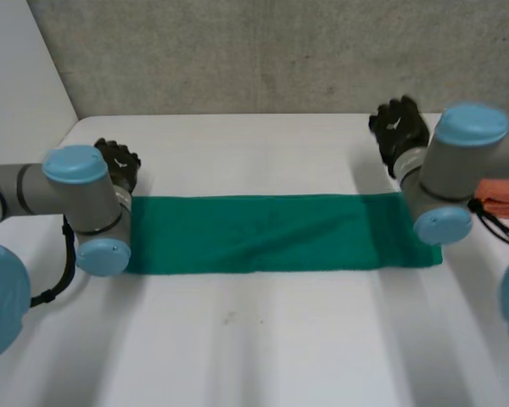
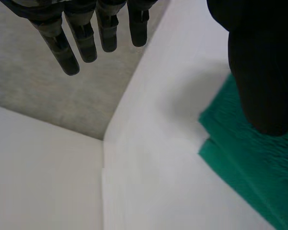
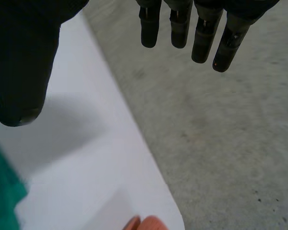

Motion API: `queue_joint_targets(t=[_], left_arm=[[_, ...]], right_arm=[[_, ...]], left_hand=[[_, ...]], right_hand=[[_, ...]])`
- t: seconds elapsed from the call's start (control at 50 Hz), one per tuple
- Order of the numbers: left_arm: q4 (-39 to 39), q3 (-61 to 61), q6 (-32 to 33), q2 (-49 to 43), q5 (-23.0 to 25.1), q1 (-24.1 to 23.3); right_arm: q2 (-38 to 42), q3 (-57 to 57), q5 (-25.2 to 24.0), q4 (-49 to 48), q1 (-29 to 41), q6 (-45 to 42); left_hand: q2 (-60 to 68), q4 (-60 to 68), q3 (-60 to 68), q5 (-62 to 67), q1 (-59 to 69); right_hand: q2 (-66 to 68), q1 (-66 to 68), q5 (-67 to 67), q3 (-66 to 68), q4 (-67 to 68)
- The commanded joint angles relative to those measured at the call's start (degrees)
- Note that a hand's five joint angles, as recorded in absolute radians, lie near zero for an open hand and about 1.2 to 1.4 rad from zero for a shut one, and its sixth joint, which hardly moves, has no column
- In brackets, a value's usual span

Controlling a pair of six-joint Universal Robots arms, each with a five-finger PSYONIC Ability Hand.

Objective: Fold the laundry.

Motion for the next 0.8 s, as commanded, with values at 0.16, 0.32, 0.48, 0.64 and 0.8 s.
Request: queue_joint_targets(t=[0.16, 0.32, 0.48, 0.64, 0.8], left_arm=[[-0.3, -23.0, -11.3, 23.1, 7.4, 0.5], [-0.1, -32.6, -15.2, 28.0, 11.1, 0.7], [0.2, -35.2, -15.9, 27.6, 11.2, 0.8], [0.3, -35.2, -16.0, 27.5, 11.1, 0.8], [0.9, -35.5, -16.0, 27.5, 11.1, 0.9]], right_arm=[[-24.6, 25.4, -10.8, 18.5, -7.8, 11.4], [-26.6, 41.5, -15.5, 13.6, -11.5, 11.4], [-25.3, 48.2, -16.9, 1.6, -13.4, 11.1], [-22.0, 47.7, -16.7, -1.5, -13.4, 10.9], [-19.5, 46.6, -16.3, -2.2, -14.0, 10.6]], left_hand=[[-1.5, -1.6, -1.8, -2.6, -1.0], [-1.3, -1.3, -1.6, -2.4, -0.8], [-1.2, -1.2, -1.4, -2.2, -0.6], [-1.2, -1.2, -1.4, -2.2, -0.6], [-1.3, -1.3, -1.6, -2.4, -0.8]], right_hand=[[-2.3, -1.4, -3.5, -2.1, -3.2], [12.2, 13.1, 11.0, 12.5, 11.3], [22.0, 22.9, 20.8, 22.2, 21.1], [42.5, 43.4, 41.3, 42.7, 41.6], [67.7, 68.6, 66.5, 67.9, 66.8]])
